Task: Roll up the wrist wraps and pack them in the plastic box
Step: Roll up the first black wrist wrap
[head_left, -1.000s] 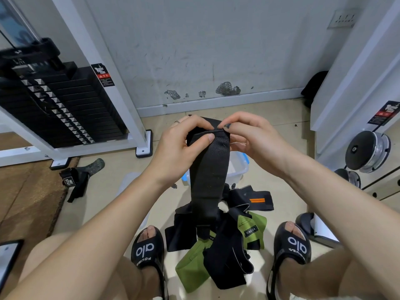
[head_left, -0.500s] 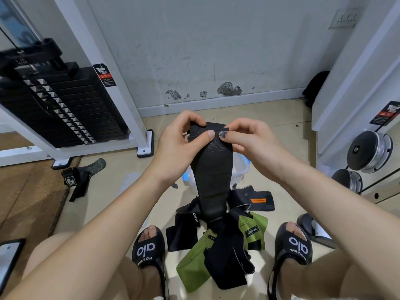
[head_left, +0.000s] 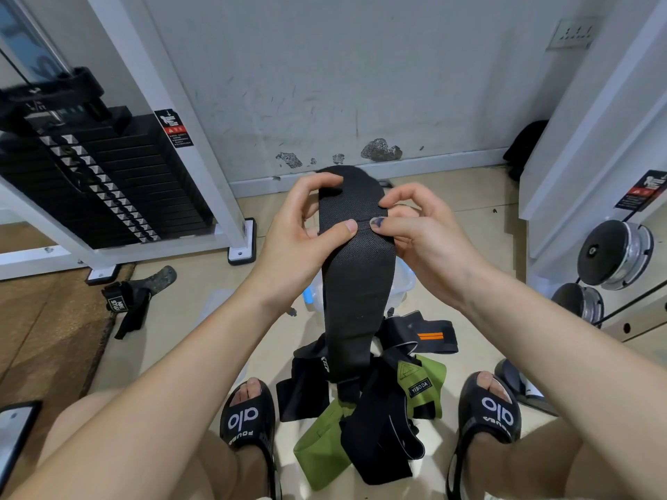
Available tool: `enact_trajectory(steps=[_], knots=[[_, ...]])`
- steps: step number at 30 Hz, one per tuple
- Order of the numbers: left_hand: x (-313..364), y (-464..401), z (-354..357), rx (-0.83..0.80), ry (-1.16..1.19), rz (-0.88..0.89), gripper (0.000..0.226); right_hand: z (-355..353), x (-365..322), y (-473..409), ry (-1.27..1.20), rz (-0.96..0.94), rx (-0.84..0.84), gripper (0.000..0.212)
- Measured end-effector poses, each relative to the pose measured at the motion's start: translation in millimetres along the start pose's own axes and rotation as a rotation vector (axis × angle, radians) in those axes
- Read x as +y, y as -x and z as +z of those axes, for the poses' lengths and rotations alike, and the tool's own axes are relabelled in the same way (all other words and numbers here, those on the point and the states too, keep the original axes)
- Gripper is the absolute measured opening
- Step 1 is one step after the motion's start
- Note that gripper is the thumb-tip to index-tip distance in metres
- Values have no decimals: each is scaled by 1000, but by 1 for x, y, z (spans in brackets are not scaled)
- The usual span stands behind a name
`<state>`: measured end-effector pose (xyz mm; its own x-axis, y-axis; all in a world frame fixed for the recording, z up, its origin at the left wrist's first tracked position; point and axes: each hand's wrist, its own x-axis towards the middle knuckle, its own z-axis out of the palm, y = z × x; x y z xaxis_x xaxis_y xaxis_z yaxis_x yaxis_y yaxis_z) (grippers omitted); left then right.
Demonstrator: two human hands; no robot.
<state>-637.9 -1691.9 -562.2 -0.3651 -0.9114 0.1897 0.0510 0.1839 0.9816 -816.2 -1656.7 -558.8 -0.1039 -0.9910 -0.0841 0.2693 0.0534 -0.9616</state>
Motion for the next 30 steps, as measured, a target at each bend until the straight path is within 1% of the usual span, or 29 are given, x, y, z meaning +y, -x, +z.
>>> enact_trajectory(steps=[4, 7, 9, 11, 13, 17, 20, 22, 24, 26, 29, 30], knots=[[5, 0, -2, -14, -77, 12, 45, -3, -1, -2, 13, 19, 0, 40], [10, 1, -4, -46, -152, 44, 62, -5, 0, -4, -23, 105, -20, 54], [12, 1, -6, -90, -179, 47, 73, -6, 0, -5, -53, 186, -51, 55], [11, 1, -7, -123, -180, 23, 76, -6, -1, -5, -49, 241, -115, 53], [8, 1, -6, -128, -176, 6, 75, -5, -2, -6, -44, 243, -148, 48], [5, 2, -5, -122, -158, 2, 74, -3, -5, -10, -116, 190, -120, 44], [5, 2, -6, -125, -163, 9, 75, -4, -7, -17, -249, 178, -57, 43], [4, 2, -7, -128, -176, 17, 76, -6, -9, -20, -379, 181, -60, 46], [3, 1, -7, -126, -184, 18, 76, -7, -11, -22, -474, 170, -60, 44], [2, 1, -7, -122, -193, 10, 76, -8, -12, -23, -528, 151, -42, 39], [2, 1, -8, -116, -201, -10, 77, -7, -14, -22, -540, 145, -31, 22], [1, 1, -8, -118, -205, -10, 77, -6, -14, -22, -524, 142, -28, 19]])
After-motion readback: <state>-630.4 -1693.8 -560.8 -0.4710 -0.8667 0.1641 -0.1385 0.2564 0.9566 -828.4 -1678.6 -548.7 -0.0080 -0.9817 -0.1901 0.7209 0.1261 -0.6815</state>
